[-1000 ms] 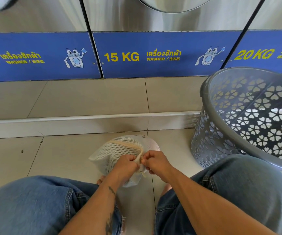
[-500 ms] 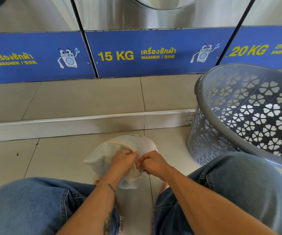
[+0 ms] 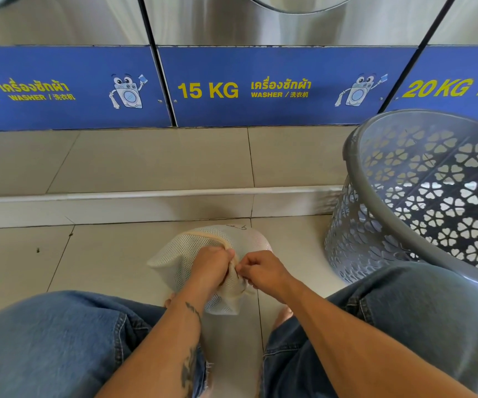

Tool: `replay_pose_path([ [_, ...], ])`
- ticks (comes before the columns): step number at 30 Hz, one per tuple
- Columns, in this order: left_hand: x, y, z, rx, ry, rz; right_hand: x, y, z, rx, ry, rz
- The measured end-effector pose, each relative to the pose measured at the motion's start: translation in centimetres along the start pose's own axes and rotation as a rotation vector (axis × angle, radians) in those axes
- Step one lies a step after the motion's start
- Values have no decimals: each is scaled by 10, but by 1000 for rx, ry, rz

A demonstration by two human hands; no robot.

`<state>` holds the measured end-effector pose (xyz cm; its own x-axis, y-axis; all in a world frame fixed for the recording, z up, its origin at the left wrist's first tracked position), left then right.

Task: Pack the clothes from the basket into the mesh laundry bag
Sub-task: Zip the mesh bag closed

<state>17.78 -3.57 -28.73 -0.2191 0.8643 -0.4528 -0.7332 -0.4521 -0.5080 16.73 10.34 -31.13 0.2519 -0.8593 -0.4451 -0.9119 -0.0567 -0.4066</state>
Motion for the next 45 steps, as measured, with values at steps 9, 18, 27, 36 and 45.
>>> replay_pose_path([
  [9,2,6,-1,-219,-54,34,4,-3,-3,-155,-102,35],
  [18,7,-4,-8,-77,-95,-291,-1,-2,0,141,162,107],
  [27,5,-10,-19,91,2,-152,6,-3,-1,412,403,132],
  [36,9,-9,-16,231,77,-121,16,-7,3,423,391,251],
  [45,9,-8,-16,299,78,-119,16,-6,4,431,371,278],
])
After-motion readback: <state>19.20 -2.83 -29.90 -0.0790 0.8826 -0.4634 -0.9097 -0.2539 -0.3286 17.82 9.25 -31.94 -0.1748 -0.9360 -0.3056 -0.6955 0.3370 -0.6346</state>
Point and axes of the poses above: each hand's wrist, its own y-axis towards the middle knuckle, its own x-axis out of the palm, z = x × y, the point moved 3 cm from there along y, towards the middle knuckle, and after that the axes turned 13 degrees about z, right-handed, at the moved point
